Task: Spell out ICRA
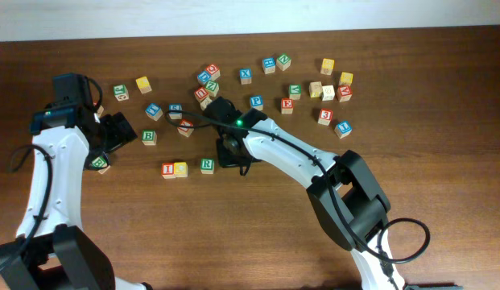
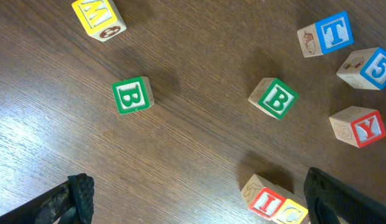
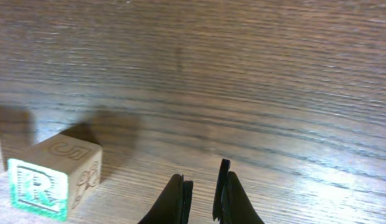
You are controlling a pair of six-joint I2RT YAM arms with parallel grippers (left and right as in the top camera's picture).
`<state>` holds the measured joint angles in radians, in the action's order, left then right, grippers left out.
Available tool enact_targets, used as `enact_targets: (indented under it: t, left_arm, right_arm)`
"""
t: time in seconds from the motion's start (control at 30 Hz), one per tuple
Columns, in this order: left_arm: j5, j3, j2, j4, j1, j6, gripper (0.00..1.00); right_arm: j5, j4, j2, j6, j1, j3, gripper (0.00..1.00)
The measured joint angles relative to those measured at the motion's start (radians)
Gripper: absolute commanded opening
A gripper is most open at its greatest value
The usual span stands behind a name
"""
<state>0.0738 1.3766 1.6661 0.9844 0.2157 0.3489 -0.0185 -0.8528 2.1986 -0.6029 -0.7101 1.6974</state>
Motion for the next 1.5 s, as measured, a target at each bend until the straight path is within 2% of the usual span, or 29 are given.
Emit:
enact_targets:
  t: [0.5,0.8,1.27,1.5]
  left_arm:
    - [0.0,0.0,0.0,0.0,0.0,0.0,0.99]
    - [0.0,0.0,0.0,0.0,0.0,0.0,0.99]
    - [0.0,0.0,0.0,0.0,0.0,0.0,0.99]
    - [0.0,0.0,0.0,0.0,0.0,0.0,0.99]
  right_arm:
    - [-0.092,0.072,0.0,0.0,-0.003,0.0,0.09]
    - [-0.1,0.099,0.0,0.0,-0.045,0.0,0.09]
    - [-0.046,0.101,0.0,0.0,-0.047,-0.013,0.09]
    - [-0.056,0.154,0.004,0.0,-0.047,-0.048,0.09]
